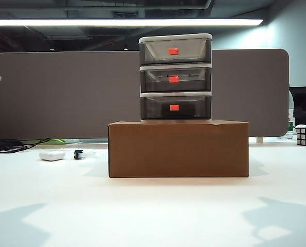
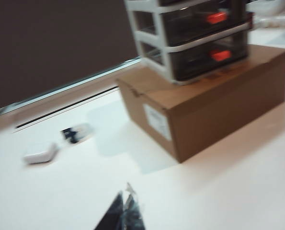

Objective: Open the third layer of the drawer on the table, pick up a pack of napkins on the table and put it in, and finally close the drawer.

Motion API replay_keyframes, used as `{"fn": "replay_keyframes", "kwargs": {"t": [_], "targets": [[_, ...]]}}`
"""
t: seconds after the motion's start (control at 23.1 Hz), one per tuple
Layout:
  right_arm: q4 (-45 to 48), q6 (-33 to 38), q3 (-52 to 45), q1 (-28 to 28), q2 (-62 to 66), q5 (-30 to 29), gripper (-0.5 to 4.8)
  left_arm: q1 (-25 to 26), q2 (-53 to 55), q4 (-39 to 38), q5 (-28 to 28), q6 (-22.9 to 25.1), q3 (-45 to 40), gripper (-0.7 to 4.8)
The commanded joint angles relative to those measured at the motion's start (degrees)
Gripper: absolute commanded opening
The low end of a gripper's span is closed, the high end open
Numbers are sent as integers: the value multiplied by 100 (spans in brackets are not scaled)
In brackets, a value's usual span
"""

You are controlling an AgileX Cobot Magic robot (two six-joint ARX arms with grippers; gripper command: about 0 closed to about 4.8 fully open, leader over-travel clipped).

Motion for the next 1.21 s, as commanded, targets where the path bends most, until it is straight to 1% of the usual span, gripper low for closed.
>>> {"fn": "replay_keyframes", "kwargs": {"t": [0.04, 0.13, 0.22, 0.3, 0.39, 0.48, 0.65, 0.82, 0.91, 1.0, 1.04, 1.21], "targets": [[96, -118, -35, -398, 4, -195, -5, 527, 2, 79, 164, 22, 31, -2], [186, -177, -35, -813, 7, -546, -5, 1034, 2, 225, 553, 22, 31, -3], [332, -133, -35, -1495, 4, -1005, -5, 1891, 2, 522, 1259, 13, 33, -3], [358, 17, -35, -1827, -9, -1182, -5, 2264, 2, 667, 1690, 0, 35, -3], [348, 94, -35, -1996, -63, -1274, -5, 2472, 2, 826, 2015, 20, 35, -3], [337, 94, -37, -2070, -212, -1274, -5, 2524, 2, 911, 2015, 26, 35, -3], [271, 94, -37, -2046, -586, -1244, -5, 2527, 2, 901, 1856, 96, 35, -3], [-205, 98, -35, -2044, -1067, -1235, -5, 2527, 2, 896, 1790, 107, 35, -3], [-490, 175, -35, -2044, -1373, -1235, -5, 2527, 2, 885, 1639, 107, 35, -3], [-820, 184, -35, -2044, -1812, -1110, -5, 2527, 2, 885, 1198, 133, 35, -3], [-848, 181, -31, -2044, -1849, -1008, -5, 2529, 2, 890, 1082, 157, 35, -3], [-859, 179, -28, -2050, -1827, -994, -5, 2535, 2, 903, 1008, 170, 35, -3]]}}
